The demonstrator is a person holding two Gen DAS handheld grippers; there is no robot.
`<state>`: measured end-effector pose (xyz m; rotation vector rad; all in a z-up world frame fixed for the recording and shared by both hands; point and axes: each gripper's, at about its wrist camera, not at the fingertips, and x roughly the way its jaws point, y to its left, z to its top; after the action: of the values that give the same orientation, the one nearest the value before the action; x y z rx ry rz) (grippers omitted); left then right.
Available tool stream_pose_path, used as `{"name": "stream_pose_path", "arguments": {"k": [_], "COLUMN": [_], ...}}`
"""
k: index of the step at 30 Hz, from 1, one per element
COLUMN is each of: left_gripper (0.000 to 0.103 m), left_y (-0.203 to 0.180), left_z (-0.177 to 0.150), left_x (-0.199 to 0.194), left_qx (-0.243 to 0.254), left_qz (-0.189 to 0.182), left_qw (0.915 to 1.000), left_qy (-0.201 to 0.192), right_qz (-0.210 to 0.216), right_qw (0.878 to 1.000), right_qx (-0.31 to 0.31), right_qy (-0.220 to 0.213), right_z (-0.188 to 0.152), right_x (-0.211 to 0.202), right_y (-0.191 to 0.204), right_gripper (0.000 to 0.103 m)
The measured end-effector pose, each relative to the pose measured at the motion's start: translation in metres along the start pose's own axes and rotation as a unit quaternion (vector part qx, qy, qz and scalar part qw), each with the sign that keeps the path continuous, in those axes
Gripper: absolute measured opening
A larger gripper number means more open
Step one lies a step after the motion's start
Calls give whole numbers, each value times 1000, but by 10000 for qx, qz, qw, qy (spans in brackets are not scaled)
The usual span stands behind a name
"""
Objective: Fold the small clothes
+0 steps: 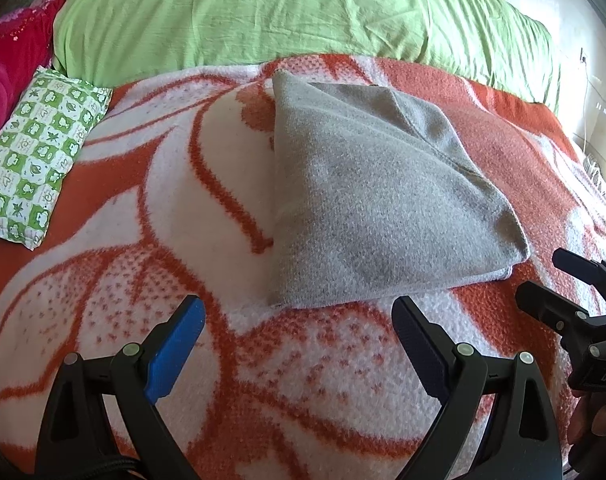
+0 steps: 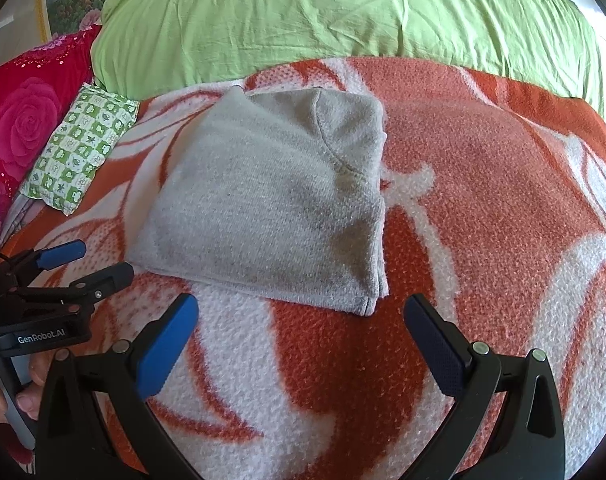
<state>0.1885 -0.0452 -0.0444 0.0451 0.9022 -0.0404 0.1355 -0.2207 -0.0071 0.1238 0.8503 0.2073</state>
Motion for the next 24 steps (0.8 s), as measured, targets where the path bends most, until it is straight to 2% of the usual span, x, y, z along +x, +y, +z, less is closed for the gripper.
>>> {"name": "stream_pose_path", "arguments": {"k": [24], "left_gripper": [95], "left_y": [2], "left_z": [5], "left_x": [-6], "left_qx": [-92], "left_qz": [-11], "left_qw": [9999], "left_qy": [-85], "right_qz": [45], "right_qw": [10000], "right_qx": [74], "right_qy": [-39], "right_z": [5], "right_x": [-4], "right_y": [1], "right_gripper": [102]}}
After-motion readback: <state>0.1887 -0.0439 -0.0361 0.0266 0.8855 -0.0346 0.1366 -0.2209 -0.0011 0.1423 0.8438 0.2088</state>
